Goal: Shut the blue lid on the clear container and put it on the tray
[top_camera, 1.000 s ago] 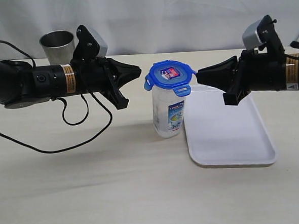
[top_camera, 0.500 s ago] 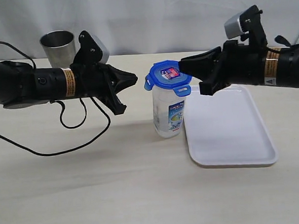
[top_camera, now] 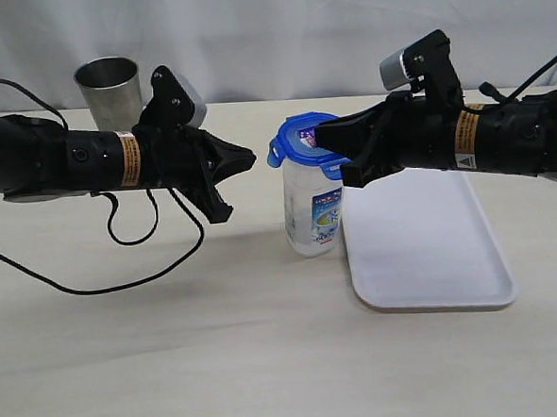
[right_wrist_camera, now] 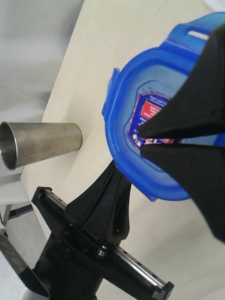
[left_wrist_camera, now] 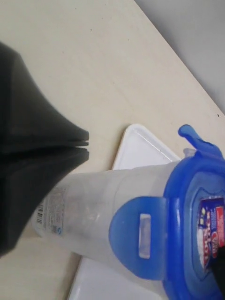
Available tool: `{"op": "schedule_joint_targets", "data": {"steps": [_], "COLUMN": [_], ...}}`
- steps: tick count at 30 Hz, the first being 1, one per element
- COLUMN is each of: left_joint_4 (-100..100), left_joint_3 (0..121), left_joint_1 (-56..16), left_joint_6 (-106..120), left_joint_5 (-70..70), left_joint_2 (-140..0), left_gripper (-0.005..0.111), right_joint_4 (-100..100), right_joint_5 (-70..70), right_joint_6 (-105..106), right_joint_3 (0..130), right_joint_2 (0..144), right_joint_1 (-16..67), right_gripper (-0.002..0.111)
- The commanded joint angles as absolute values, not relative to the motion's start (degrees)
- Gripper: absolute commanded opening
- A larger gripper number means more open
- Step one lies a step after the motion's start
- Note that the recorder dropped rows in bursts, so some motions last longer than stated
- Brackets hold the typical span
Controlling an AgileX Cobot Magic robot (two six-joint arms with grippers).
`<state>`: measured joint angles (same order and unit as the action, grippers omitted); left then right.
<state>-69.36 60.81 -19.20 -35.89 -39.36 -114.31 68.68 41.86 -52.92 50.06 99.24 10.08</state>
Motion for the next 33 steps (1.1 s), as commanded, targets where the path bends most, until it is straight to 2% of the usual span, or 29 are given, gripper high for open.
{"op": "schedule_joint_targets", "data": {"steps": [1,7,16,21,23,29,33], "left_joint_4": [-68.1,-70.9,-72.8,-74.8,-75.2,-75.9,-77.5], "left_joint_3": [60.0,60.0,60.0,60.0,60.0,60.0,60.0], "left_joint_1": [-17.3,-12.9,-13.1,-13.0,-13.3,-14.0,-14.0], "left_joint_6": [-35.7,-36.8,-36.7,-34.2,-34.3,-34.3,-34.3], "left_joint_5": [-40.0,-58.5,-65.5,-63.6,-62.8,-62.9,-61.0], "left_joint_2": [-114.4,-114.4,-114.4,-114.4,-114.4,-114.4,-114.4], "left_gripper": [0.000,0.000,0.000,0.000,0.006,0.042,0.058], "right_joint_4": [70.1,71.5,72.2,72.8,72.8,72.8,72.8], "right_joint_5": [40.4,40.4,40.4,40.4,40.4,40.4,40.4], "right_joint_6": [-53.1,-53.3,-53.4,-54.3,-54.4,-54.7,-54.8], "right_joint_3": [50.0,50.0,50.0,50.0,50.0,50.0,50.0], "right_joint_2": [99.9,99.8,99.8,99.8,99.8,99.8,99.8], "right_joint_1": [10.2,10.2,10.2,10.2,10.2,10.2,10.2], "right_gripper": [0.004,0.004,0.004,0.004,0.004,0.004,0.004]}}
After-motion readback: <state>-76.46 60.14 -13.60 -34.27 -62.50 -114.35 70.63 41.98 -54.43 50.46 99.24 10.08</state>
